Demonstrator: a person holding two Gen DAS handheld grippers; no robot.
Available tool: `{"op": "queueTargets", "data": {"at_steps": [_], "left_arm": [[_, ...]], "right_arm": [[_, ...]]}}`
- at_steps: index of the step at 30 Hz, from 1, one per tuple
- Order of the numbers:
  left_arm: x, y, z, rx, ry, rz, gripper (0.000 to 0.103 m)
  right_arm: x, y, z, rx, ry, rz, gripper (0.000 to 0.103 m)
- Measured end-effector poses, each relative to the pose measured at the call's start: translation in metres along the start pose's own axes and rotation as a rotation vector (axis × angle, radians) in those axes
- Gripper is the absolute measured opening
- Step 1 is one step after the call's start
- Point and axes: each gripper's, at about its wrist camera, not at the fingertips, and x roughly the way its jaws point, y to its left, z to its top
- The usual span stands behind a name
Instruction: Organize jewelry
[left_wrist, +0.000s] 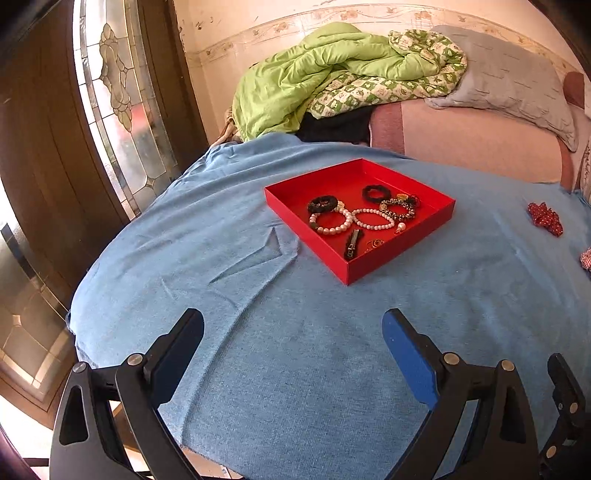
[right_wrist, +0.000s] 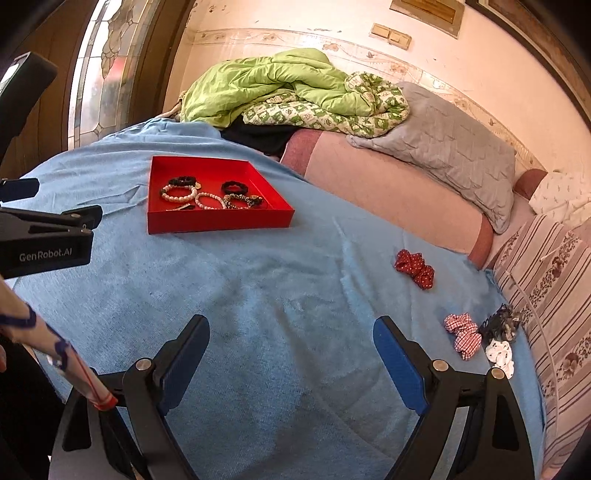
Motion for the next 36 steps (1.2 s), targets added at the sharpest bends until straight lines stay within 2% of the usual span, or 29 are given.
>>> {"op": "queueTargets", "data": {"at_steps": [36], "left_arm": [[0.0011, 0.0036, 0.0000, 0.001, 0.003, -0.006, 0.097]], "right_arm": [[0.0053, 0.0039, -0.0015, -0.024, 0.017, -0.020, 0.093]]}}
